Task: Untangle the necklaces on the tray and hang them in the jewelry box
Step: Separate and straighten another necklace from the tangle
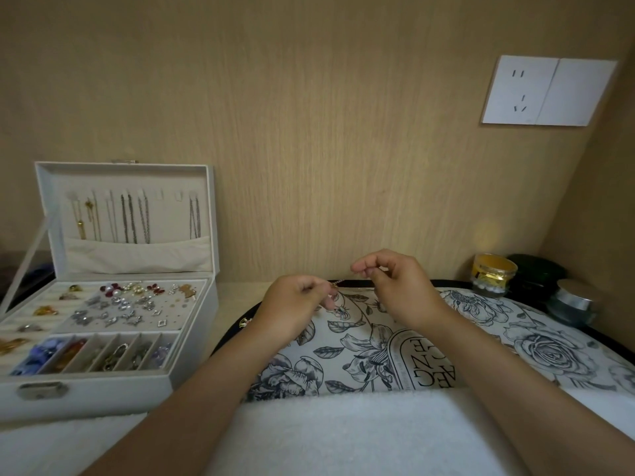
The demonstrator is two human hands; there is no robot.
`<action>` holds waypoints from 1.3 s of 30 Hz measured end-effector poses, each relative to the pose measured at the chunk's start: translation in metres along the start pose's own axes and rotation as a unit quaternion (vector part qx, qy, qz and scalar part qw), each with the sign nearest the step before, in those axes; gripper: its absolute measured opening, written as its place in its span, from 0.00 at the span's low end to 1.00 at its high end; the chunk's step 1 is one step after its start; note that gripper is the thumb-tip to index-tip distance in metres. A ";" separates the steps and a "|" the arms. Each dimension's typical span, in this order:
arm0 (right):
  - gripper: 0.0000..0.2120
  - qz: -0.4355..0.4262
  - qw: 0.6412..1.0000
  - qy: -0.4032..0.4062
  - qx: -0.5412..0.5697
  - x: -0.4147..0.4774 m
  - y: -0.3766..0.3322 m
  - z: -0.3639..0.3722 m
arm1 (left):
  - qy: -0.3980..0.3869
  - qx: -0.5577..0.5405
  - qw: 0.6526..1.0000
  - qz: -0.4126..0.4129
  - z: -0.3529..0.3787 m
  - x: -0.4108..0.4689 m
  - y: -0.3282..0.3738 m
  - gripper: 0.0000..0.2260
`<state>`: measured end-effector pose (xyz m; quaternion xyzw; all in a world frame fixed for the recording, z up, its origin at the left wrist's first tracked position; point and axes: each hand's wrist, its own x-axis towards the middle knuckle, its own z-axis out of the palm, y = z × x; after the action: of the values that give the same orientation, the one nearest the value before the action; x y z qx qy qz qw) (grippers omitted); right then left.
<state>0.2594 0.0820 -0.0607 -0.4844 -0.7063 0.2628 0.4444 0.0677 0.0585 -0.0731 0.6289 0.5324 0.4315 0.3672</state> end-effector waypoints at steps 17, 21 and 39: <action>0.04 -0.064 0.993 -0.097 0.004 -0.005 -0.002 0.000 | -0.081 -0.098 0.991 -0.029 0.001 -0.002 -0.004 0.09; 0.02 -0.065 0.994 -0.085 -0.023 -0.005 -0.003 0.002 | -0.092 -0.085 0.992 -0.025 0.000 -0.002 -0.005 0.09; 0.04 0.007 0.989 -0.145 0.008 -0.007 0.002 -0.001 | -0.019 0.086 0.990 0.109 -0.001 -0.005 -0.011 0.08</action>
<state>0.2618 0.0762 -0.0644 -0.4426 -0.7578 0.3389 0.3391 0.0629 0.0553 -0.0841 0.7205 0.4885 0.4095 0.2731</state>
